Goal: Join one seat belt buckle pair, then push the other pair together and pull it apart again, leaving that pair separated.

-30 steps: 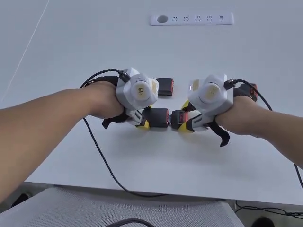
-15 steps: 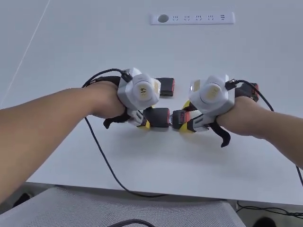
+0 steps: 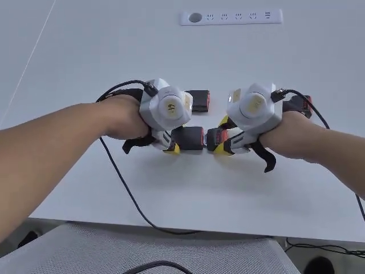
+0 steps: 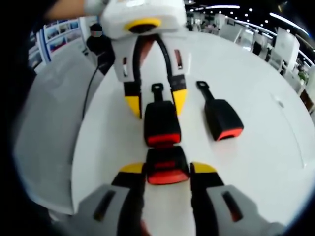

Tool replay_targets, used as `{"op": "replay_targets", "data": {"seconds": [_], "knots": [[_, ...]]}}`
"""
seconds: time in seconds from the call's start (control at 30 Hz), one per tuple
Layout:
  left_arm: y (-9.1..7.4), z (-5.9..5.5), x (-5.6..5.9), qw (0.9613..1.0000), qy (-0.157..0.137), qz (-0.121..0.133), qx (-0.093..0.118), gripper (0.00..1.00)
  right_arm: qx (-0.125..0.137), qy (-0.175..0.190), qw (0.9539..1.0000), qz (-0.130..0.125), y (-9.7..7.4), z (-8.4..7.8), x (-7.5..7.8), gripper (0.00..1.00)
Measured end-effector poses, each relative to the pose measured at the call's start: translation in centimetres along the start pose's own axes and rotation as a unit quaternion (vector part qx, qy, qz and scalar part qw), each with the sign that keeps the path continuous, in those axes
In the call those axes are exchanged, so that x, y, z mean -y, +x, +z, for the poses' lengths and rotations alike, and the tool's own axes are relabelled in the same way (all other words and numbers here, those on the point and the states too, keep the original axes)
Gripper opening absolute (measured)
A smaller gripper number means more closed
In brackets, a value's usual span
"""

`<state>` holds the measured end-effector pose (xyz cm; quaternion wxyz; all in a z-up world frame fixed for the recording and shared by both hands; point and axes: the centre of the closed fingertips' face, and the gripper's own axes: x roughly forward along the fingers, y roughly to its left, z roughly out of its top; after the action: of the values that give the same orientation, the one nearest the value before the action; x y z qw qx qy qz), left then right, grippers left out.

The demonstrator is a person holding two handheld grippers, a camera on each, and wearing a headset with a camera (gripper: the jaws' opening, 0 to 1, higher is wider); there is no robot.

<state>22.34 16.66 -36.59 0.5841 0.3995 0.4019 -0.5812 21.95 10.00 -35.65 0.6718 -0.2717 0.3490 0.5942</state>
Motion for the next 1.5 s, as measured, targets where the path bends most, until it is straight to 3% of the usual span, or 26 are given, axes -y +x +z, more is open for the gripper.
{"op": "replay_targets", "data": {"seconds": [0.2, 0.27, 0.5, 0.73, 0.83, 1.0, 1.2, 1.27, 1.5], "knots": [[-1.1, -0.1, -0.4, 0.9997, -0.013, 0.011, 0.016, 0.39, 0.002, -0.003, 0.9999, -0.012, -1.2, 0.8, 0.2, 0.37], [-1.6, 0.4, -0.5, 0.9983, -0.045, 0.009, 0.035, 0.39, 0.003, -0.007, 0.9999, -0.013, -1.6, 1.0, 0.3, 0.36], [-3.0, 0.7, -2.0, 0.9979, -0.043, 0.032, 0.037, 0.39, 0.01, -0.011, 0.9996, -0.026, -3.1, 1.8, 1.3, 0.36], [-3.3, 1.9, -3.6, 0.9979, -0.03, 0.041, 0.04, 0.38, 0.005, -0.011, 0.9994, -0.032, -3.9, 1.1, 2.2, 0.36], [-3.3, 2.4, -4.7, 0.9976, -0.027, 0.048, 0.041, 0.38, 0.011, 0.0, 0.9993, -0.037, -4.8, 0.4, 3.2, 0.36], [-3.2, 2.7, -6.1, 0.9973, -0.022, 0.055, 0.043, 0.39, 0.0, 0.001, 0.9988, -0.049, -5.9, -1.3, 4.8, 0.36], [-2.9, 3.0, -7.7, 0.9971, -0.02, 0.059, 0.043, 0.39, -0.019, 0.015, 0.9982, -0.054, -7.5, -4.8, 6.7, 0.35], [-2.7, 2.9, -8.4, 0.997, -0.024, 0.061, 0.042, 0.4, -0.022, 0.022, 0.9985, -0.046, -7.8, -5.7, 6.9, 0.33], [-2.0, 2.5, -9.7, 0.9962, -0.029, 0.071, 0.042, 0.41, -0.031, 0.025, 0.9971, -0.066, -9.3, -8.0, 8.5, 0.33]]}}
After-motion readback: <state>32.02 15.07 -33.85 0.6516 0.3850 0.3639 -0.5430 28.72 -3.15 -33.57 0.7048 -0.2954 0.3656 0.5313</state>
